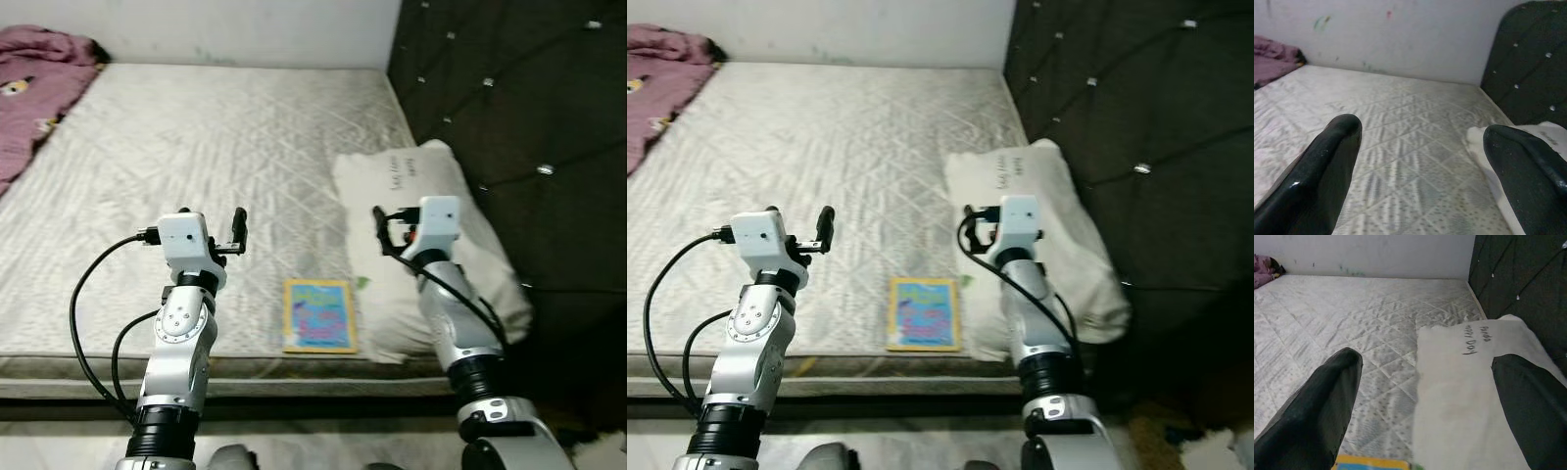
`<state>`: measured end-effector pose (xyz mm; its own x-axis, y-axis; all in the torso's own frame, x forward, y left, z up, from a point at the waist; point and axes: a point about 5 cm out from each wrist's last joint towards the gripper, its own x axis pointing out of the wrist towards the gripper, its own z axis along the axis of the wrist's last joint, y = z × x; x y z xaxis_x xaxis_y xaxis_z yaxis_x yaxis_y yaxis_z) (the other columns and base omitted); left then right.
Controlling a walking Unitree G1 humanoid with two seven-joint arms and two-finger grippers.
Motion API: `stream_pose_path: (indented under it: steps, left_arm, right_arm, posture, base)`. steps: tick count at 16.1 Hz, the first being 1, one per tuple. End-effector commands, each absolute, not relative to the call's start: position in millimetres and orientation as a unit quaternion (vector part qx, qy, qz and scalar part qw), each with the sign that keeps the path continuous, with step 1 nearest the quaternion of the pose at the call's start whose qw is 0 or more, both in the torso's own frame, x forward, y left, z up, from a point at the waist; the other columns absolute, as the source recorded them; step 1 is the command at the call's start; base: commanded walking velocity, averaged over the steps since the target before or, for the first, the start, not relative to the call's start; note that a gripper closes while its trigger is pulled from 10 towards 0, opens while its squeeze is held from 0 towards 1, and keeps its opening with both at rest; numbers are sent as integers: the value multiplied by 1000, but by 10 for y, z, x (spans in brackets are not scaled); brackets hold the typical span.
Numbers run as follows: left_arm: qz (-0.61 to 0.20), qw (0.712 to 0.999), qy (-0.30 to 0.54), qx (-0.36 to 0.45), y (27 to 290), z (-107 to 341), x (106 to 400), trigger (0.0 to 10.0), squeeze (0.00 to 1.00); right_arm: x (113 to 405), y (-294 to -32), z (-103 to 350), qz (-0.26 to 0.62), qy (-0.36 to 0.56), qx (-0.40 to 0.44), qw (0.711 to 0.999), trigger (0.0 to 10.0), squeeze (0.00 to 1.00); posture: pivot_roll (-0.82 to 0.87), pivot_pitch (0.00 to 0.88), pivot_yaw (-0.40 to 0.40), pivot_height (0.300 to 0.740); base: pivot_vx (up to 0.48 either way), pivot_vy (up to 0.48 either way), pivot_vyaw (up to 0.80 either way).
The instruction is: Clean up the room
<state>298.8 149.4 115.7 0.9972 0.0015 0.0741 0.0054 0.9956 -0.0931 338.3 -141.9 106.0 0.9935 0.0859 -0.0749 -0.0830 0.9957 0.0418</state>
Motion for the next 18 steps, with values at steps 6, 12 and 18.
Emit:
stream_pose_path:
  steps: [6, 12, 18]
  left_arm:
    - [0, 997, -32, -70, 1541, 1191, 3043, 10000, 0]
    - [-4, 997, -28, -74, 1514, 1187, 3040, 10000, 0]
    - [-5, 997, -26, -76, 1498, 1181, 3033, 10000, 0]
  right_arm:
    - [3401, -1331, 1038, 53, 43, 28, 997, 10000, 0]
    - [3381, -1262, 1004, 72, 51, 28, 996, 10000, 0]
    - [3366, -1228, 959, 81, 61, 24, 995, 10000, 0]
  posture:
    - [-89, 7, 13, 740]
    - [-93, 28, 13, 740]
    - [-87, 27, 11, 740]
  base:
    - [0, 480, -208]
    - [0, 480, 0]
    - [0, 480, 0]
